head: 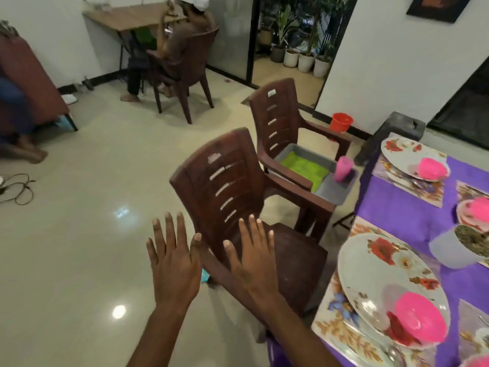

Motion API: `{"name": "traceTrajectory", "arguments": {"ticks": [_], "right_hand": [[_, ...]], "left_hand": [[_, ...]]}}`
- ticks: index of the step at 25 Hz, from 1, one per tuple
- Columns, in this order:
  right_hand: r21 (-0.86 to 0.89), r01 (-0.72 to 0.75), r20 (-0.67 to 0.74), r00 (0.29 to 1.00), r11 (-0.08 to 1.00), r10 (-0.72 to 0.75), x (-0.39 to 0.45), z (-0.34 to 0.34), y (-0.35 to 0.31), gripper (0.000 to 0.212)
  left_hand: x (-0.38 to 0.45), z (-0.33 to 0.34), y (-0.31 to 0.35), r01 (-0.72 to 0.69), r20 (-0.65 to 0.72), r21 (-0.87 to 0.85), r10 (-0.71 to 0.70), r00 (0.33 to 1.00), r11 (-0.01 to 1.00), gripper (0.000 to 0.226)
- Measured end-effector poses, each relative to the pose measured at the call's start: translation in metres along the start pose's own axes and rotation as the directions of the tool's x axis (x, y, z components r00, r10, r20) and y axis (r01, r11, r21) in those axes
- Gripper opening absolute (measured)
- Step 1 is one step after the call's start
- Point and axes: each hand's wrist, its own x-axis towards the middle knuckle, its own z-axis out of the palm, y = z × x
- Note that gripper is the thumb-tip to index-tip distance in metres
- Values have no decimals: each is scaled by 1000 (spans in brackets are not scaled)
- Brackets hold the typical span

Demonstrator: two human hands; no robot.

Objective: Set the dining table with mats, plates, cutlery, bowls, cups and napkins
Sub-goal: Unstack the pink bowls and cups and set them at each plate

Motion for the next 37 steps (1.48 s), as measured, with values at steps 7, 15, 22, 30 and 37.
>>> {"name": "traceTrajectory", "arguments": {"ticks": [7, 15, 22, 30, 37], "right_hand": [[66, 85, -37, 996, 994, -83, 126, 61, -182, 68], [79, 0, -67, 998, 997, 5, 318, 134, -242, 67], [120, -83, -62, 994, 989, 91, 536, 167, -265, 68], [114, -291, -195, 931, 950, 308, 723, 149, -204, 67], [78, -477, -286, 831, 876, 478, 901, 129, -128, 68]], "left_hand": [[147, -66, -140, -9, 12, 2, 9, 1000, 1000, 70], [356, -50, -207, -73, 90, -35, 76, 993, 997, 68], [599, -32, -186, -188, 155, -66, 196, 968, 980, 70], [826, 51, -96, -438, 261, -159, 466, 846, 885, 70], [1007, 160, 16, -586, 336, -294, 656, 676, 755, 66]]}}
